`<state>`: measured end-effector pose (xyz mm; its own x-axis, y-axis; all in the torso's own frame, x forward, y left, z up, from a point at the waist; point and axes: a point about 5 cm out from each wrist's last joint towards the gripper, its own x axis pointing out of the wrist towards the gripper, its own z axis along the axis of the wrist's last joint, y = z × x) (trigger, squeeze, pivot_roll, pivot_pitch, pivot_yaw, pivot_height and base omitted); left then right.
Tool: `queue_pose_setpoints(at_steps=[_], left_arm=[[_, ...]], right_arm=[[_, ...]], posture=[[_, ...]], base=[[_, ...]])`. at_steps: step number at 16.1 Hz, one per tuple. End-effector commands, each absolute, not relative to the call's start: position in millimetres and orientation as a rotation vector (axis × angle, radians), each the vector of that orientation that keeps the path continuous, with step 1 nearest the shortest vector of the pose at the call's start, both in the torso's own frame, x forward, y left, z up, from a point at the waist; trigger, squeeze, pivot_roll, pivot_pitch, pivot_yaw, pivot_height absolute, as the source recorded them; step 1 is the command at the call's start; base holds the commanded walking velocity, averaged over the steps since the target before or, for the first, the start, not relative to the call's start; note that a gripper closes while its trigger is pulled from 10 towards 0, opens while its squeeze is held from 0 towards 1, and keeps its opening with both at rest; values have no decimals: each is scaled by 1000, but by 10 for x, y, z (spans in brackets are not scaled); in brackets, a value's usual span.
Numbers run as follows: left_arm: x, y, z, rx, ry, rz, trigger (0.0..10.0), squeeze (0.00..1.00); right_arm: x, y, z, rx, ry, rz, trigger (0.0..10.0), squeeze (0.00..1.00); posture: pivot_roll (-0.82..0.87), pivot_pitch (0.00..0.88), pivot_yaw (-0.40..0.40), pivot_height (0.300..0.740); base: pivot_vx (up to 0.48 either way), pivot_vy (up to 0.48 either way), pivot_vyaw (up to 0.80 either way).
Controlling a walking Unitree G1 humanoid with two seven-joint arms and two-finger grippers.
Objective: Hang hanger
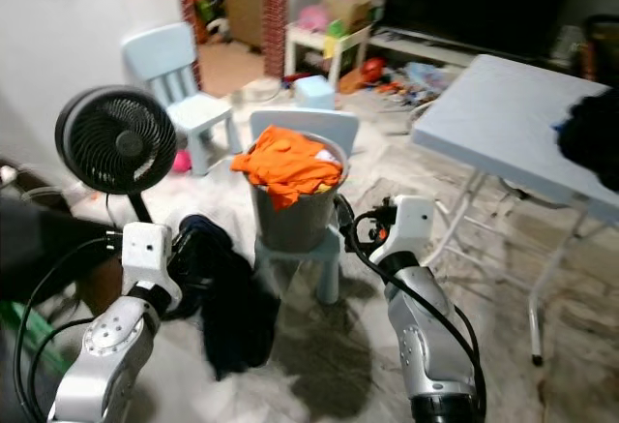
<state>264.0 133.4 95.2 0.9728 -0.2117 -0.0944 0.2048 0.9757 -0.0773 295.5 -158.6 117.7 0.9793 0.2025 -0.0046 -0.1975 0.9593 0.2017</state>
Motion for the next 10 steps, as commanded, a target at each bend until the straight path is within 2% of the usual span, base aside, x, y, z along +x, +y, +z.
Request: queue_pose_setpoints(at_steps=[1,8,10], left_arm=[[2664,1298,1018,-101,62,-235,10000,0],[2707,1265,1054,-168,45,-275,10000,0],[2681,1292,1051,-169,47,-279,10000,0]], right_arm=[[2958,-1625,1196,192,18,192,10000,0],[2896,-1713,1170,180,28,170,10000,0],[2897,-1681,1169,190,26,170,10000,0]], posture=[[-93,0,-25,740],[-92,0,-13,740],[-84,0,-8,740]], base=[[0,0,0],[0,0,0],[289,0,0]])
